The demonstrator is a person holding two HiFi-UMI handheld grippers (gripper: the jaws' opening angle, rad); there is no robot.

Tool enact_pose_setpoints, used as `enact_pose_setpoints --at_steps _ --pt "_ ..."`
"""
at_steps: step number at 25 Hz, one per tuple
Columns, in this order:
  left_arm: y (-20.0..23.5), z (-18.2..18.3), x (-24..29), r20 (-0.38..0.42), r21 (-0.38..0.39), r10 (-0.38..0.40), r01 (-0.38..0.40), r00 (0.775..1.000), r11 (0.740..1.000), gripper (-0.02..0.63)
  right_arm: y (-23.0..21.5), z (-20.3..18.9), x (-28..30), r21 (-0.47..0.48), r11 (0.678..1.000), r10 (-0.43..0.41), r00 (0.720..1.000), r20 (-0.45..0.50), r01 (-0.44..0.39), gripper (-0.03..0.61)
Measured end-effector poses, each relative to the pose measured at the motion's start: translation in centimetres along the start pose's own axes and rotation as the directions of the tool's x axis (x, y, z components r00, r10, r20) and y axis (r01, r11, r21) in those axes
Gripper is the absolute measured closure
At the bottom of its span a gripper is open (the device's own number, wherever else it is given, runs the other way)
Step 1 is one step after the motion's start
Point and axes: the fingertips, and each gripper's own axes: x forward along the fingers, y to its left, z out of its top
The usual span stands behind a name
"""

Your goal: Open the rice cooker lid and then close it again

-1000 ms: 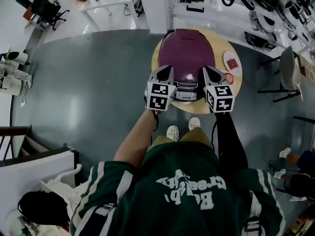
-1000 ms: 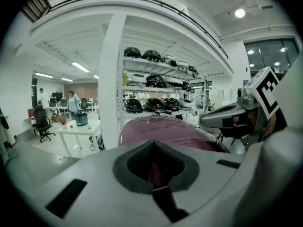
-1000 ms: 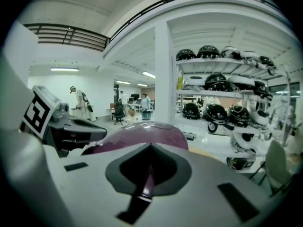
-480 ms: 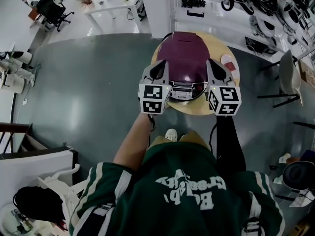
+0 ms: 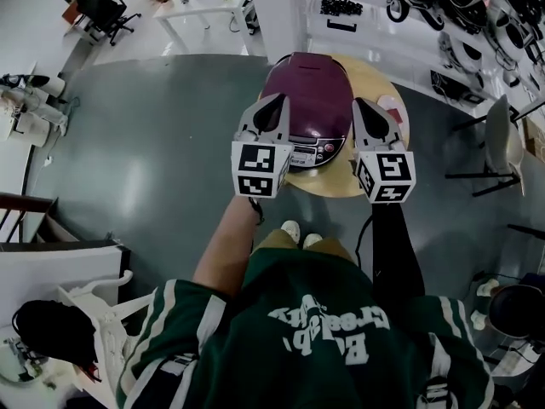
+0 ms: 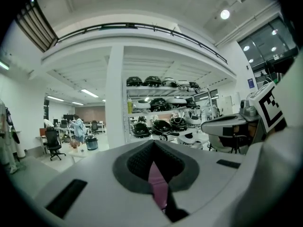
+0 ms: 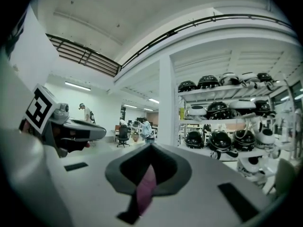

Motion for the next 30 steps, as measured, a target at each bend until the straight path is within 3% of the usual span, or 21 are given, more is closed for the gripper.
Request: enact_pose_setpoints --at_steps 6,14,30 --pt "-1.0 0.5 -1.7 0.018 0.017 0.036 -0.036 0.999 0.999 0.614 -1.0 0.9 -2.0 0.000 1.000 -0.016 0.998 0.054 0.016 0.575" --pt "-0.8 0.9 -3.8 0.036 0.017 0.074 -0.075 0.997 0.997 0.614 -0.1 0.8 -3.3 -0.017 1.000 -0.004 0.998 0.056 0.005 0.575" --pt "-2.7 1.1 -5.4 0.076 0.020 0.052 -0.054 0.996 0.998 0.614 1.1 -0.2 -4.0 -0.053 0.998 0.038 0.999 0.025 -0.036 0.575"
